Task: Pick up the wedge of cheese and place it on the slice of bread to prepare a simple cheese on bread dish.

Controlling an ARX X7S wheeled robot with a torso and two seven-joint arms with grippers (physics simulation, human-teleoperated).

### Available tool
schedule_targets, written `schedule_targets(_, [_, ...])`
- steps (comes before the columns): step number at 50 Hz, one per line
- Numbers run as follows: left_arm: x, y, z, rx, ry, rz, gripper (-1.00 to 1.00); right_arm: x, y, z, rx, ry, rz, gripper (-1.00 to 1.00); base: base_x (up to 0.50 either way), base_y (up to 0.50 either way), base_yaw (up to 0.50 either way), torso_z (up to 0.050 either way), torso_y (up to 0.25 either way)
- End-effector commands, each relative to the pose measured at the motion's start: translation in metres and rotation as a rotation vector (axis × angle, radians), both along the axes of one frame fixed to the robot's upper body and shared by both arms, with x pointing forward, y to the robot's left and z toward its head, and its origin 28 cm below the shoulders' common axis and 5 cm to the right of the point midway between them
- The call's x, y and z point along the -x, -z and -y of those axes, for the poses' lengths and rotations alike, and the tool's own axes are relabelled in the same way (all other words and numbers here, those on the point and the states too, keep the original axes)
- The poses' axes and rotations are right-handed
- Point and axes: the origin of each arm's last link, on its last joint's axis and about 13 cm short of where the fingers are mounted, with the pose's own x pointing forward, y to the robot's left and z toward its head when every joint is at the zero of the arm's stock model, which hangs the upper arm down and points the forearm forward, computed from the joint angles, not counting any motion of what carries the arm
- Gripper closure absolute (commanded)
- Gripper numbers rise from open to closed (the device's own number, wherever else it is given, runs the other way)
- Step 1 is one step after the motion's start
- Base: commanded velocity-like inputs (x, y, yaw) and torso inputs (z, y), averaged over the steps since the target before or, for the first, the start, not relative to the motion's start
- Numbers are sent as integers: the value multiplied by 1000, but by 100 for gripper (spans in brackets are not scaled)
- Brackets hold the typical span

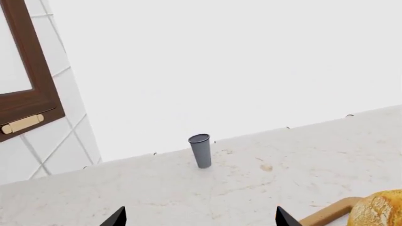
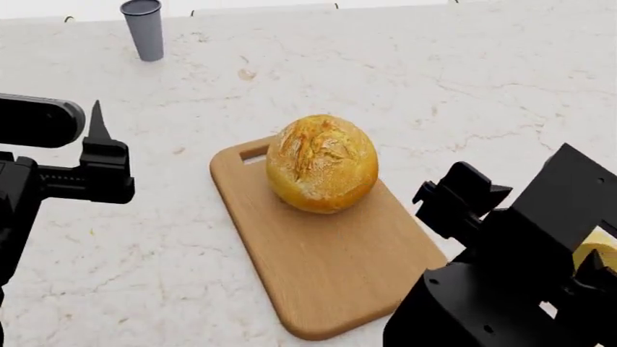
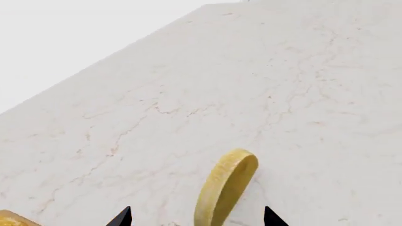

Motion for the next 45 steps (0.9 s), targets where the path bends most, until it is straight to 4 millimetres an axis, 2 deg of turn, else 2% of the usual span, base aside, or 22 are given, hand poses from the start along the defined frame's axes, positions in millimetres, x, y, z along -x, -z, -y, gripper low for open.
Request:
schedule_targets(1, [0,0,0,0,2,-1,-100,-23,15,-6,-13,75,-105,-100,0,0,0,0,0])
schedule_targets(7, [-1,0,0,1,1,1,-100,-33,24,-15,6,67,-129,-100,0,0,0,0,0])
schedule_targets(18, [1,0,0,0,4,4,-100,-50,26,-23,-7,64,-143,-100,0,0,0,0,0])
schedule_targets(25, [1,0,0,1,4,6,-100,-62,22,-26,-19,118,-149,-100,0,0,0,0,0])
schedule_targets(34, [1,0,-1,3,5,5,-100,-74,25,-16,-82,280,-150,-100,0,0,0,0,0])
schedule_targets(45, [0,0,0,3,7,5,-100,-92,32,-24,-68,291,-189,-100,0,0,0,0,0])
